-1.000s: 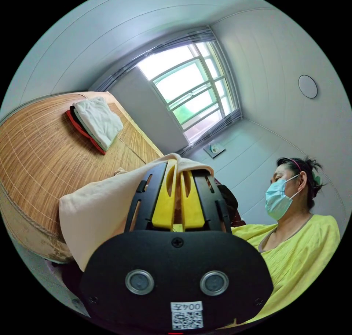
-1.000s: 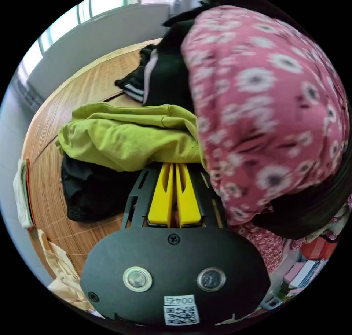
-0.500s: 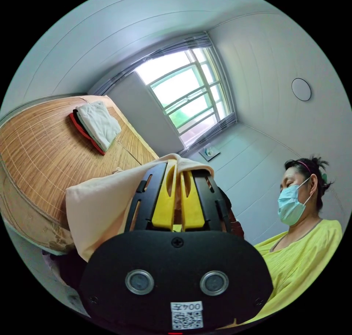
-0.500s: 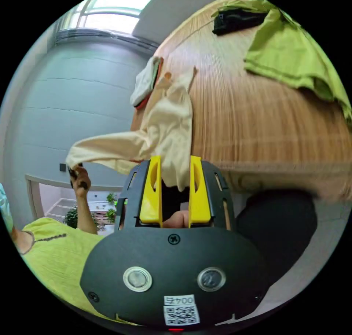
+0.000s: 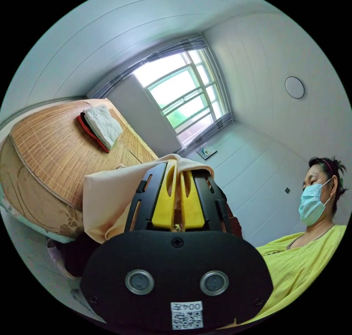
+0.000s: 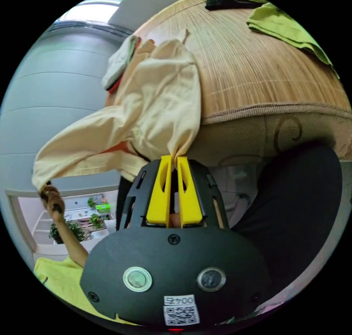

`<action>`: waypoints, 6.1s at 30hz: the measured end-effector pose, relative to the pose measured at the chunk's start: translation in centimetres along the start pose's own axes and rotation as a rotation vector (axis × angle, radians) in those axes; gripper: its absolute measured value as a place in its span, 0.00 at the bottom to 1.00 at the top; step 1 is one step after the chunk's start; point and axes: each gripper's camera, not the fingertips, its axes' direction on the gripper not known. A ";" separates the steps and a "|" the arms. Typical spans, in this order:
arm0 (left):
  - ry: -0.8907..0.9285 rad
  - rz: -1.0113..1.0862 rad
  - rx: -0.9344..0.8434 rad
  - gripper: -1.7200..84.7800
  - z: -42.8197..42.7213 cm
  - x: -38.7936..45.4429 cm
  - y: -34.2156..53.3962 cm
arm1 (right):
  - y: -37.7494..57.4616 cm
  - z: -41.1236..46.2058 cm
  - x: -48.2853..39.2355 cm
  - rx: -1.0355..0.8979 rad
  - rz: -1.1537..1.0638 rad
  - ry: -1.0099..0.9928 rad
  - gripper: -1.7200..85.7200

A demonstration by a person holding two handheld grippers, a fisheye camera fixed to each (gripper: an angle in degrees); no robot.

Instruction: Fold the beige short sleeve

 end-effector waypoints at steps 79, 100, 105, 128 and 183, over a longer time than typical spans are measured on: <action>0.170 -0.281 -0.684 0.10 12.2 -17.0 8.1 | 9.0 -37.9 3.0 1.044 -0.274 -0.713 0.01; -0.125 0.418 -1.151 0.17 49.9 1.3 17.3 | 29.7 -25.5 14.4 0.297 -0.079 -0.792 0.02; -0.171 0.521 -1.203 0.18 54.9 2.9 19.9 | 32.0 -25.4 16.6 0.324 -0.005 -0.755 0.02; -0.030 0.447 -1.314 0.05 61.0 3.1 21.4 | 36.2 -25.2 13.9 0.648 -0.015 -0.670 0.01; 0.229 -0.143 -0.014 0.03 24.6 2.5 -32.6 | -5.7 -43.5 -23.6 0.822 -0.252 -0.264 0.01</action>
